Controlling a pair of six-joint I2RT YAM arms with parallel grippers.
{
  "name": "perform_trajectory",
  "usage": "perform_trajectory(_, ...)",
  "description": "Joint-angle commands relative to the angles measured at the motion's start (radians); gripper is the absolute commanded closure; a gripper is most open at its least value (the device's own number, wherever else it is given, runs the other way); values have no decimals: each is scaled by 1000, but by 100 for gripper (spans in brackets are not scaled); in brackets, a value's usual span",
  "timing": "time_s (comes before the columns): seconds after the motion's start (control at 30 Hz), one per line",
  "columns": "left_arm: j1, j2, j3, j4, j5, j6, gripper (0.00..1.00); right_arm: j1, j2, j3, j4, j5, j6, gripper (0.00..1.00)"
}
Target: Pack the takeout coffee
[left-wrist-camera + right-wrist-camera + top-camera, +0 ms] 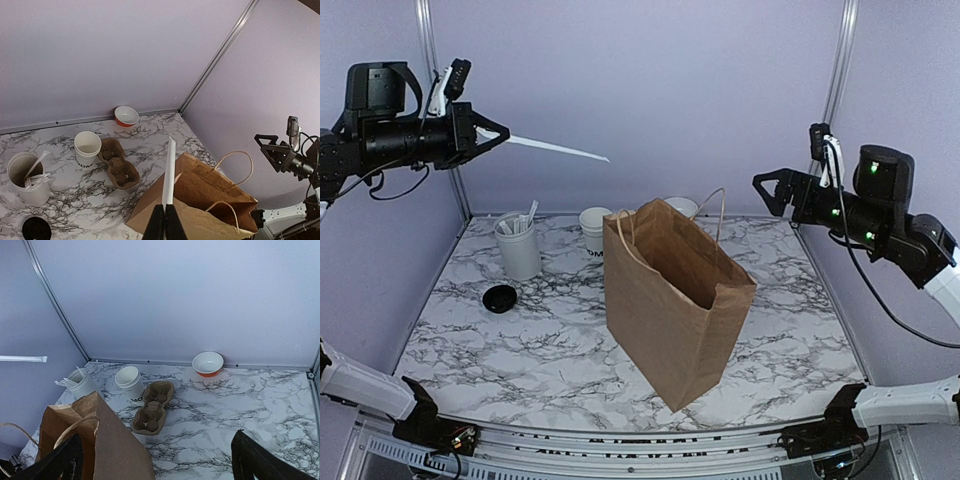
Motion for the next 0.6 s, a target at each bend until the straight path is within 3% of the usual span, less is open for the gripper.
perform_trajectory(0.0,-68,25,27,8,84,58,100,-8,-17,45,-23,30,-15,0)
perform_trajectory(0.57,-248,168,98,-114,26,163,100,-6,-17,56,-51,39,-4,0)
